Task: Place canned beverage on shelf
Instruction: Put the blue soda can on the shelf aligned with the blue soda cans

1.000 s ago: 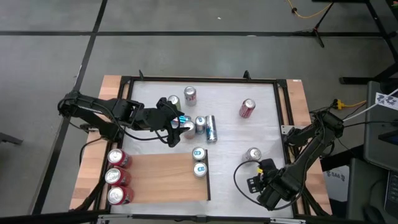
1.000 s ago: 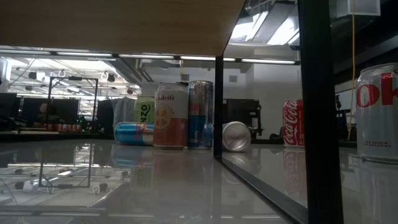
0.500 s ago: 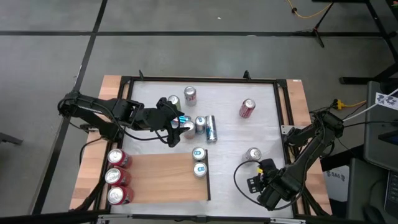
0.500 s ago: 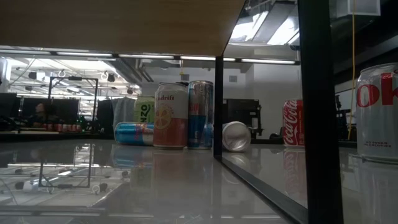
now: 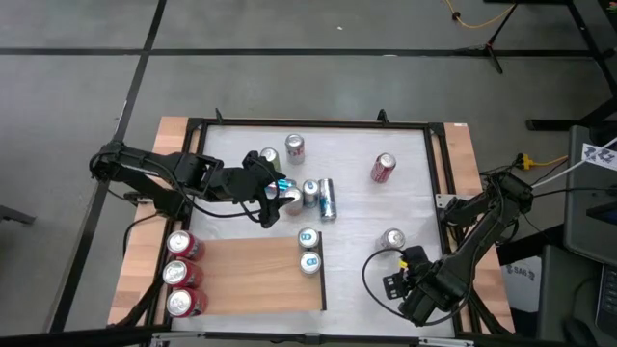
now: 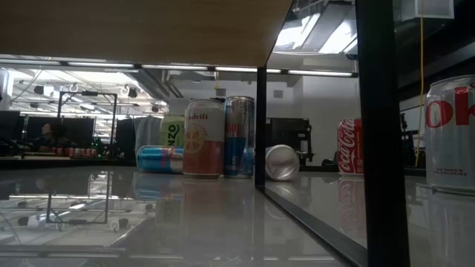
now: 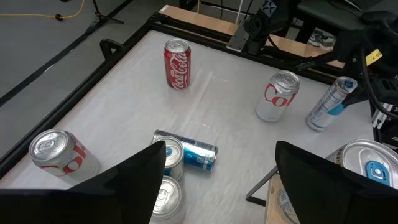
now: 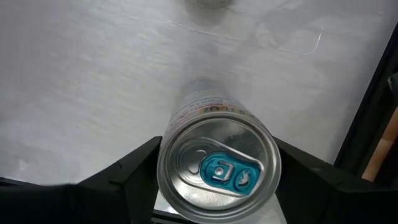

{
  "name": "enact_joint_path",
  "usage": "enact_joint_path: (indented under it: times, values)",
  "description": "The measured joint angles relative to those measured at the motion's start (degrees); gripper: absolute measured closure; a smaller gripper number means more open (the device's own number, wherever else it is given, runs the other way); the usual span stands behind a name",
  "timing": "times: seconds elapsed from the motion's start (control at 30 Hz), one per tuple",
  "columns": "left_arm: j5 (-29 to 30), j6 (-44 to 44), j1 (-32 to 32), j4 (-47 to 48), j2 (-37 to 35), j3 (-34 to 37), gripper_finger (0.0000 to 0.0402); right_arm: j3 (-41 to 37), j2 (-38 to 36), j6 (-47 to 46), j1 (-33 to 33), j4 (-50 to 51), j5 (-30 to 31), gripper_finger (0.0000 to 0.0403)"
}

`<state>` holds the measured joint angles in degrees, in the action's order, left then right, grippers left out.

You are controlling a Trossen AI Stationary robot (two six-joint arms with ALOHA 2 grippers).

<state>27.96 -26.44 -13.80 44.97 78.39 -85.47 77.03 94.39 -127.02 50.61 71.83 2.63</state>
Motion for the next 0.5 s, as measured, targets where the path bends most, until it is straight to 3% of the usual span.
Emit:
enact_joint_path:
  times: [0.5]
  values:
    - [0.0, 0.0, 0.0, 0.0, 0.0, 0.0, 0.0107, 0.0, 0.0, 1.5, 0.0, 0.0, -0.9, 0.0143]
